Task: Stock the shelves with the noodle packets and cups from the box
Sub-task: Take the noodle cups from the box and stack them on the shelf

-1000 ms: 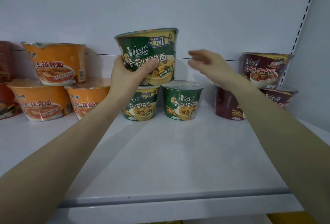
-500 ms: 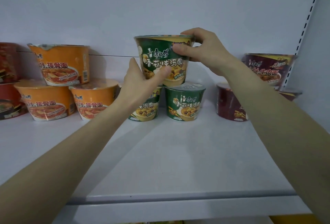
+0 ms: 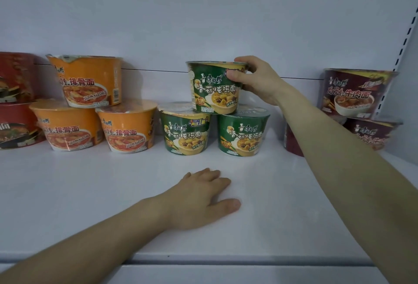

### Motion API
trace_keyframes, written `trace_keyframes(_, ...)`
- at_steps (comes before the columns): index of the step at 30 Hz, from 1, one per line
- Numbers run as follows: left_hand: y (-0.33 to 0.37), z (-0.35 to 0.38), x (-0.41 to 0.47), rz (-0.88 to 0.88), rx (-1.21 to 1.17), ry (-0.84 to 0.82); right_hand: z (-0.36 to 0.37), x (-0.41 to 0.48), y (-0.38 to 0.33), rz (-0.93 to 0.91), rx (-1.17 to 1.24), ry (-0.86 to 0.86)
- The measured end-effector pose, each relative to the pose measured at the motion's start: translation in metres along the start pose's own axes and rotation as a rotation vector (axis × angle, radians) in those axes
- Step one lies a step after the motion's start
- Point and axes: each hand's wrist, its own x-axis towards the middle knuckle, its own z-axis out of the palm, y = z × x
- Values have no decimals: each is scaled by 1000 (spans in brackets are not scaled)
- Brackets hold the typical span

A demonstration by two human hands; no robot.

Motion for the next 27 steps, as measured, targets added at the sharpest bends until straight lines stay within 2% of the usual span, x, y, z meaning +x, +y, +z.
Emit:
trace_keyframes(6,1,-2,-1,-1,1,-42,-8,9,8,117,37,-48)
trace_keyframes(15,0,-1,0,9,16,-33,-3,7,11,116,96,-9)
trace_keyframes(27,-2,3,2,15,1,-23,2,4,6,106,7,18)
